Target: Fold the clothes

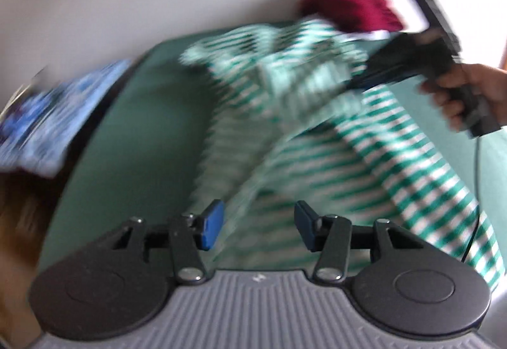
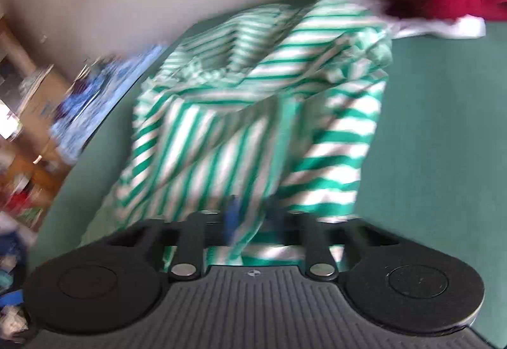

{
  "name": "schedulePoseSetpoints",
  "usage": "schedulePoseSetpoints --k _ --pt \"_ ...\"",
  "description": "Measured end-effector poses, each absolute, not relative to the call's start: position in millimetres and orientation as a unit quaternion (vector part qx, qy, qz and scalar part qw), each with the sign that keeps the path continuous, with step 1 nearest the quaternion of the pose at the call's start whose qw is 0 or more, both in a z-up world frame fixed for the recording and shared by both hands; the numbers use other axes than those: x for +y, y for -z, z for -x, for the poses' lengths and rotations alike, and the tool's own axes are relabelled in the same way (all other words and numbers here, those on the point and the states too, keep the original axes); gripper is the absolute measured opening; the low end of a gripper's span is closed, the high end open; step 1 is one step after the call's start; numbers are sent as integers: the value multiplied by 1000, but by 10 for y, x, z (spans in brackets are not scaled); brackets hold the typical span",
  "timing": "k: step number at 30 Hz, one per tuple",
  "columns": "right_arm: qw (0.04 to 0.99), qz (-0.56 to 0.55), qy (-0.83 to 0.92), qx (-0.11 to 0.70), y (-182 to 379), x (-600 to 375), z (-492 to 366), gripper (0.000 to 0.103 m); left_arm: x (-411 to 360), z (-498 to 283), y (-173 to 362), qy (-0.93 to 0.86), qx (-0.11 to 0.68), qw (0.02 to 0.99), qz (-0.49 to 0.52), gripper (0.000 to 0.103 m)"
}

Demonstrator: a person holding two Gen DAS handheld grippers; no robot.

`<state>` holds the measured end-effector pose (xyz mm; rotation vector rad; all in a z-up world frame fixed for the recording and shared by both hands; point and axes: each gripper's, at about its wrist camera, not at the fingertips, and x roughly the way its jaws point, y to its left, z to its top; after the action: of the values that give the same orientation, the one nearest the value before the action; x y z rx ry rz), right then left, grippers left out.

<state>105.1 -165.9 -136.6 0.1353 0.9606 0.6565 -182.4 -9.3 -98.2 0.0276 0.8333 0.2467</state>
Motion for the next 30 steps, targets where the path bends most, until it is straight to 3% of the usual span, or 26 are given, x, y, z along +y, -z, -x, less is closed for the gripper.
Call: schedulePoseSetpoints --k 2,11,17,23,25,26,27,28,30 --pt "829 -96 -304 460 1279 -1718 -1019 19 107 2100 993 -153 418 896 -4 53" --pt "722 -54 -434 536 1155 -1012 -345 24 766 2813 1327 -145 463 873 46 55" --pt "740 -44 -392 545 1187 -794 -16 38 733 3129 1756 -109 472 875 22 51" --pt "770 -32 -358 528 1154 -744 133 41 678 3151 1980 -62 436 898 -10 50" --pt "778 -40 -346 523 1162 -730 144 42 693 3124 1998 -40 427 903 -14 45" --pt "782 -45 -340 521 1167 -723 146 42 690 3102 2015 -28 427 903 -22 31" --pt "785 -49 -334 519 1172 -716 149 42 684 3077 2035 -16 429 903 -31 9" --pt "789 -54 -329 516 1178 -709 152 42 687 3051 2042 -10 433 901 -35 4" --pt "796 -64 -317 512 1188 -694 157 42 691 3025 2025 -3 436 899 -38 4"
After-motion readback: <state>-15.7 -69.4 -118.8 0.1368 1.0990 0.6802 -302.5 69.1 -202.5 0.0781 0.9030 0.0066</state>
